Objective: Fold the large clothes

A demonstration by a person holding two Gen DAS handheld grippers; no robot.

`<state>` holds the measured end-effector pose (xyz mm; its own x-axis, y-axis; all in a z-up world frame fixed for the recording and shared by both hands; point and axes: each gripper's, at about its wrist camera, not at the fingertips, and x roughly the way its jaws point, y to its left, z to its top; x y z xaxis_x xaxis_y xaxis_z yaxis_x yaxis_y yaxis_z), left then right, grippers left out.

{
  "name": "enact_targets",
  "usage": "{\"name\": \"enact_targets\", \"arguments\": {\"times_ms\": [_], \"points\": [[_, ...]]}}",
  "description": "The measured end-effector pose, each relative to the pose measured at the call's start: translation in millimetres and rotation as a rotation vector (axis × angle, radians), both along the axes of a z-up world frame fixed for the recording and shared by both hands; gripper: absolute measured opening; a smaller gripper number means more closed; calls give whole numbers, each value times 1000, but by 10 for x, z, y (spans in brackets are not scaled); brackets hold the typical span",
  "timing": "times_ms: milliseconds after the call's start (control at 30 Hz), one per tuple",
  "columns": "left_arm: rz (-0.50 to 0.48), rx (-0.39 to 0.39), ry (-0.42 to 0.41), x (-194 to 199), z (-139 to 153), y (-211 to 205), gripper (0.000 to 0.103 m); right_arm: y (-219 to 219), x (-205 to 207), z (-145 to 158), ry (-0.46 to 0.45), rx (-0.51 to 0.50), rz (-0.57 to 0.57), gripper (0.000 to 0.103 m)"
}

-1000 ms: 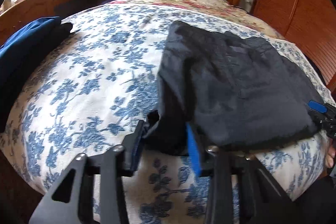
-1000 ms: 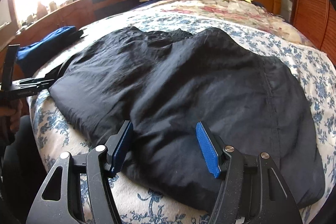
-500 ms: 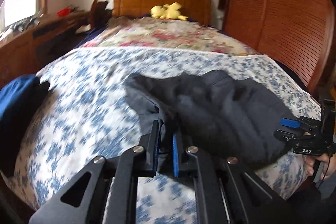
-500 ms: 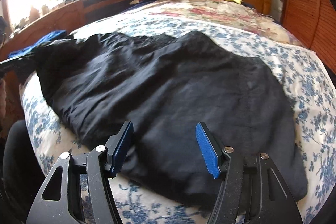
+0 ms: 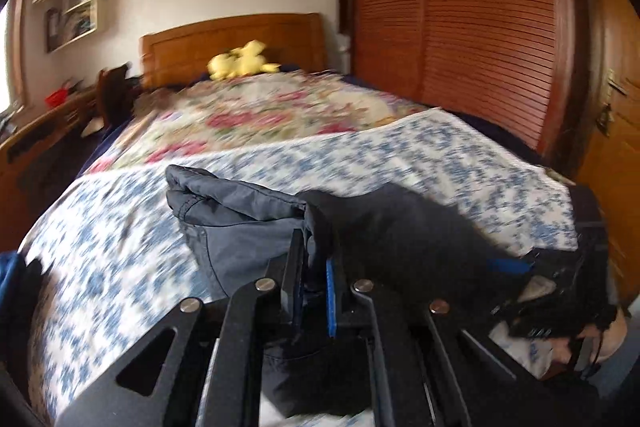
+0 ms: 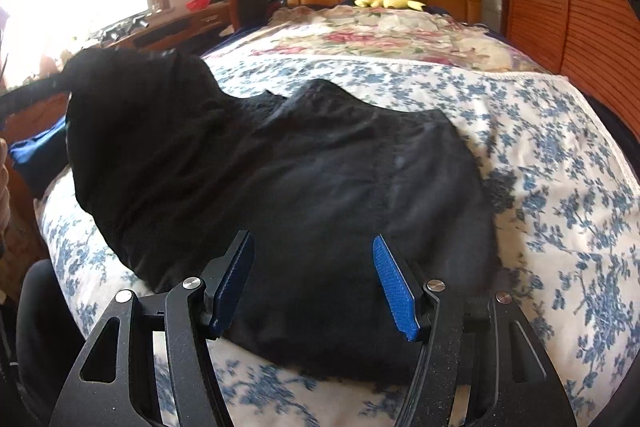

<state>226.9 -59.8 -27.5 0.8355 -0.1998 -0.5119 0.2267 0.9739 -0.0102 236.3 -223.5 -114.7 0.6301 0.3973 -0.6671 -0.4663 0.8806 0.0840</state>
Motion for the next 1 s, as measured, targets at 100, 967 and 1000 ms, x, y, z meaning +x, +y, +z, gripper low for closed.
{"name": "enact_targets", "arguments": {"times_ms": [100,967,1000], "points": [[-82,2,2,158,109,-428,4,-168,-14,3,7,19,-26,63],[-169,1,85,-44,-149,-782,27,-918,-62,180,-5,95,-186,63],[-155,18,76,-88,-165,-718,28,-910,-55,214,-12,103,-186,63]]}}
